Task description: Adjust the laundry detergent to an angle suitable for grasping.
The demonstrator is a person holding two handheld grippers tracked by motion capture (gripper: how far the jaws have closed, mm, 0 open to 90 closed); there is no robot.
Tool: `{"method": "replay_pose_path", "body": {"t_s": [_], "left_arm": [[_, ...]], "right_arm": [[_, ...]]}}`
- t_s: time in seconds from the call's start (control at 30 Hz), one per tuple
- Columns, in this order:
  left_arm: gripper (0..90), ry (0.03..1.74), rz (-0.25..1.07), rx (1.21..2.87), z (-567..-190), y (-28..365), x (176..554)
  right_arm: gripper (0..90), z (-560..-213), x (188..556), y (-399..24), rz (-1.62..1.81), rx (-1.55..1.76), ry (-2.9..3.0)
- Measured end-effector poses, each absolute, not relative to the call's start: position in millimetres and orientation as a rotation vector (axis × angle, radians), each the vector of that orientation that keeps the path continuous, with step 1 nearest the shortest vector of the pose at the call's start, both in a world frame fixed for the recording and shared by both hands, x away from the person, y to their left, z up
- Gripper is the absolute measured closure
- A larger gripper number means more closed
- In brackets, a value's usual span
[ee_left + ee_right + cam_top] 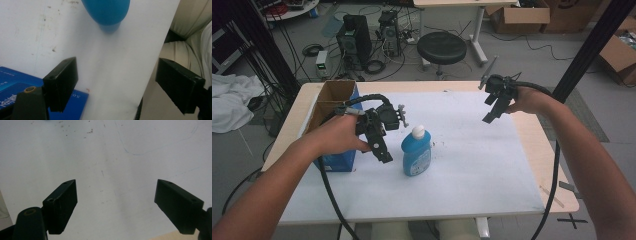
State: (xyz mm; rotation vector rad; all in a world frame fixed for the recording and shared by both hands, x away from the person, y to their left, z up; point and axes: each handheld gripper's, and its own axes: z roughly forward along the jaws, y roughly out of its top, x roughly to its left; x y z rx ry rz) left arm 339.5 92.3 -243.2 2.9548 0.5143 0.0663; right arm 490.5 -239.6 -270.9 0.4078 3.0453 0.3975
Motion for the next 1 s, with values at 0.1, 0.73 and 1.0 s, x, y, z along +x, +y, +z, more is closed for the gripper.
{"method": "replay_pose_path", "body": {"t_s": [0.1, 0.73, 1.0], "left_arm": [[18.9, 0.519, 0.070, 2.953, -243, 92, 339], [18.9, 0.541, 0.111, 2.942, -234, 94, 333], [18.8, 0.563, 0.112, 2.934, -237, 97, 332]], "right_arm": [[18.0, -270, 489, -239, 0.386, 0.421, 3.045], [17.7, -264, 481, -241, 0.408, 0.404, 3.029], [17.9, -262, 477, -239, 0.410, 0.404, 3.028]]}}
